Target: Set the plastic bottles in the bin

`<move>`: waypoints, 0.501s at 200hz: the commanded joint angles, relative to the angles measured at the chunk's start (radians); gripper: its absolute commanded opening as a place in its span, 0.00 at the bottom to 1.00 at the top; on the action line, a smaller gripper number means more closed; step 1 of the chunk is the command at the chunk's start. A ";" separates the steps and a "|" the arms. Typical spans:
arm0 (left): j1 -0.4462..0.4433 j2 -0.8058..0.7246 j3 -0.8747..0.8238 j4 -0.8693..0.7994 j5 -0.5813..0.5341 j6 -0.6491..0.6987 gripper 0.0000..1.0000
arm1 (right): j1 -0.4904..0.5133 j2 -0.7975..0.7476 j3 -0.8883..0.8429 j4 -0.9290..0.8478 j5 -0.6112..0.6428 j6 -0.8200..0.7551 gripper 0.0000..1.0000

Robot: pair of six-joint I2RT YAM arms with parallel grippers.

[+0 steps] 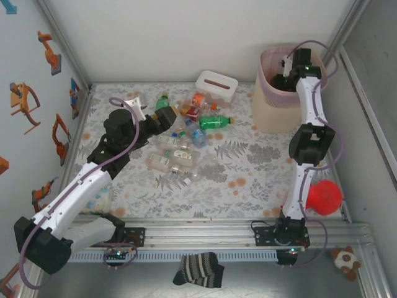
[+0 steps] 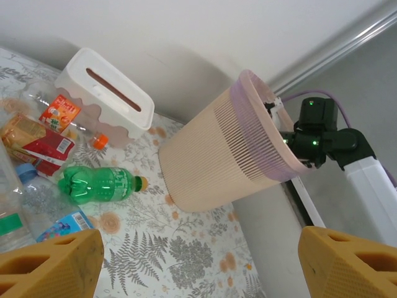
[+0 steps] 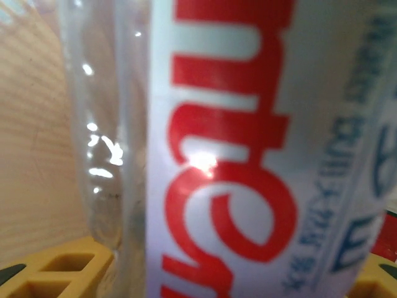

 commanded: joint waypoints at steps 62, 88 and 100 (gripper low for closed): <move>0.001 0.045 0.118 -0.335 -0.165 0.140 0.81 | -0.007 -0.139 0.031 -0.010 0.005 -0.002 0.69; 0.002 0.073 0.161 -0.404 -0.156 0.286 0.82 | -0.007 -0.192 0.018 -0.009 -0.009 0.001 0.70; 0.002 0.089 0.179 -0.423 -0.116 0.385 0.82 | -0.007 -0.213 0.009 -0.008 -0.009 0.001 0.70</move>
